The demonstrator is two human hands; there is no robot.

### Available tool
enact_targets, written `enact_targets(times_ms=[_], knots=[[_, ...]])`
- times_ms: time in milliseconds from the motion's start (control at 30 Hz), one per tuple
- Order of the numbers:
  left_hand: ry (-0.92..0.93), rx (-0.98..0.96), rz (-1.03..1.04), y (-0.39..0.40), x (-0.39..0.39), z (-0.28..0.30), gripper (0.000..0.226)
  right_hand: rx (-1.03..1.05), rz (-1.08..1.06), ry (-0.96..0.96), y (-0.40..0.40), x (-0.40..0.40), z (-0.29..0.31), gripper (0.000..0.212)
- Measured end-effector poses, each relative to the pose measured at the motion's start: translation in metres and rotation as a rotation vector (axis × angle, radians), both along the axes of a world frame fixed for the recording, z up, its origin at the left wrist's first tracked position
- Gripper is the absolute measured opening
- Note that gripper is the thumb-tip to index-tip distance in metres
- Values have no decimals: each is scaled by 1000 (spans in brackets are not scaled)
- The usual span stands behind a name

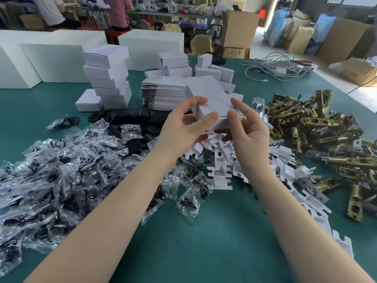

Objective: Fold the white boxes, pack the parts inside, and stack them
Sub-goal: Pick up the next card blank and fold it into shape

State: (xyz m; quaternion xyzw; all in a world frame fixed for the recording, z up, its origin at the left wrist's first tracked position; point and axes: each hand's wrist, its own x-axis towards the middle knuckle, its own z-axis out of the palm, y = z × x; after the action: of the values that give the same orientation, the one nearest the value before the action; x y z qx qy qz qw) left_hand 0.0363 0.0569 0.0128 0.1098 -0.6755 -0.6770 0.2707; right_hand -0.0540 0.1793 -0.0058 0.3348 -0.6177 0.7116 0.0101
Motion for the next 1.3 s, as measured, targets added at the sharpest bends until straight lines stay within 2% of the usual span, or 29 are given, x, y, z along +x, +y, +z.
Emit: enact_targets(times_ms=[233,367,533,600,667,700,767,833,867,933,1000,1100,1133,1167,1267,1300], knots=[[-5,-136,33,3,-4,-5,42,-98,-58,-66,2,-1,-1,6],[16,-38,0,0,-5,-7,36,-99,-34,-67,0,-1,-1,15],[10,81,-73,-2,-3,-3,44,-130,-21,-85,0,-3,-3,14],[-1,157,-78,-3,-5,-3,33,-117,-23,-93,0,-5,-3,6],[-7,203,-79,-6,-8,-7,17,-79,-8,-158,-2,-8,-7,7],[-12,206,-81,-6,-9,-9,26,-54,17,-208,-3,-9,-9,11],[-14,198,-81,-6,-10,-13,51,9,70,-304,-4,-11,-13,36],[-28,154,-46,-6,-11,-15,66,56,139,-377,-5,-12,-14,65],[-48,104,-24,-6,-11,-15,69,79,169,-372,-5,-11,-14,70],[-75,-29,-7,-4,-12,-16,64,156,154,-255,-6,-7,-14,65],[-81,-81,-22,-2,-10,-13,57,215,130,-146,-8,0,-14,57],[-160,-136,1,2,-9,-7,102,251,240,-68,-10,9,-15,58],[-178,-130,36,3,-9,-7,108,260,284,-41,-11,10,-15,61],[-177,-103,70,3,-9,-8,101,267,321,-27,-11,10,-15,63],[-125,40,91,-2,-10,-14,52,289,331,-53,-11,8,-12,54],[-113,61,75,-5,-9,-17,46,282,323,-80,-10,7,-12,51]])
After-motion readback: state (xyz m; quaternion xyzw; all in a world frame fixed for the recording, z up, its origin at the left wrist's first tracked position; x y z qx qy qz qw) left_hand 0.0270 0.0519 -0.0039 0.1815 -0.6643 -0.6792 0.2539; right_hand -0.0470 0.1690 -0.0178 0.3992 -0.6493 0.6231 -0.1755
